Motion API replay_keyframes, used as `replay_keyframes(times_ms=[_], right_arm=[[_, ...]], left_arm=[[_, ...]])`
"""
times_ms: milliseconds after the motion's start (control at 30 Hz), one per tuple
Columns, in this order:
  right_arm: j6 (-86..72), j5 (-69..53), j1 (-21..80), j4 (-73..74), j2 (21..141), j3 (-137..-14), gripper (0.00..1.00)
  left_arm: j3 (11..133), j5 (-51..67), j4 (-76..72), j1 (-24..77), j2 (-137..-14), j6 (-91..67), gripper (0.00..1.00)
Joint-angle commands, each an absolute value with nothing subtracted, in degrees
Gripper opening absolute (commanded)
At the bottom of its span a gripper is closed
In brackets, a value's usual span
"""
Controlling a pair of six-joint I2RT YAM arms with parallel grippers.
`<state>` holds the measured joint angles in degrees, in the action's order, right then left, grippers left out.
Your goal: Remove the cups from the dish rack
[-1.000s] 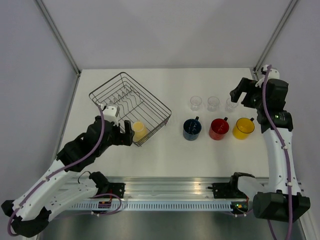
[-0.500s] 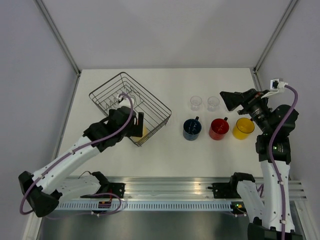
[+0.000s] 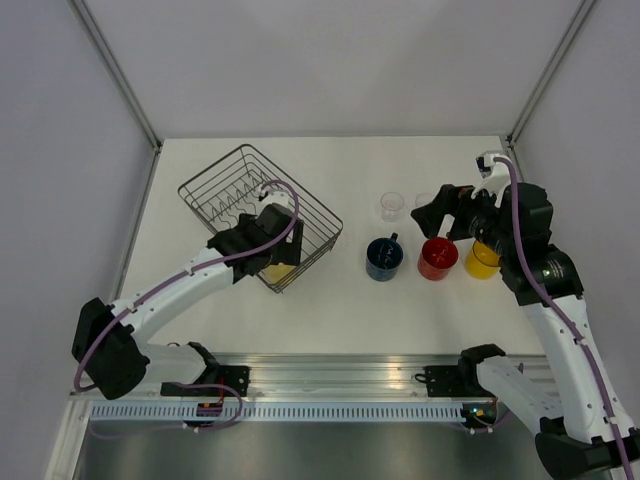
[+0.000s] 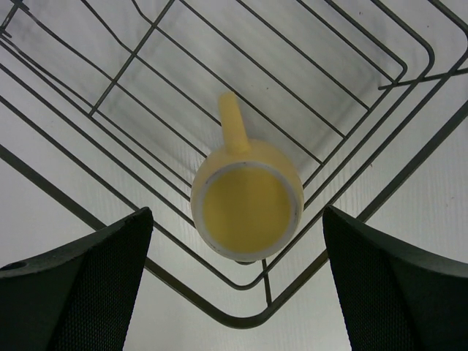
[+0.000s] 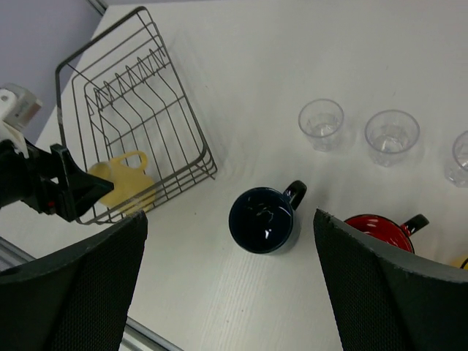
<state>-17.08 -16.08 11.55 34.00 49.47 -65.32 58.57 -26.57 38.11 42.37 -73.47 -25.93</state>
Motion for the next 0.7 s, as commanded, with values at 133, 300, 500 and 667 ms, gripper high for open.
replay_keyframes(times_ms=[133,300,500,667], right_arm=[[-14.59,-12.83,15.29,36.30,50.19,-63.55,0.98],[-14.50,-13.18,16.00,35.77,50.36,-63.19,0.98],[-14.68,-14.15,16.35,34.54,50.54,-62.05,0.98],[-15.12,-14.33,16.61,33.84,50.45,-61.44,0.98]], left_arm=[[57.83,-22.42,31.91,39.03,-75.41,-25.40,1.00],[57.48,-18.64,31.73,37.97,-76.81,-25.05,0.98],[56.25,-17.75,32.87,37.88,-79.45,-26.02,0.96],[57.13,-18.98,34.28,37.71,-82.97,-25.93,0.92]])
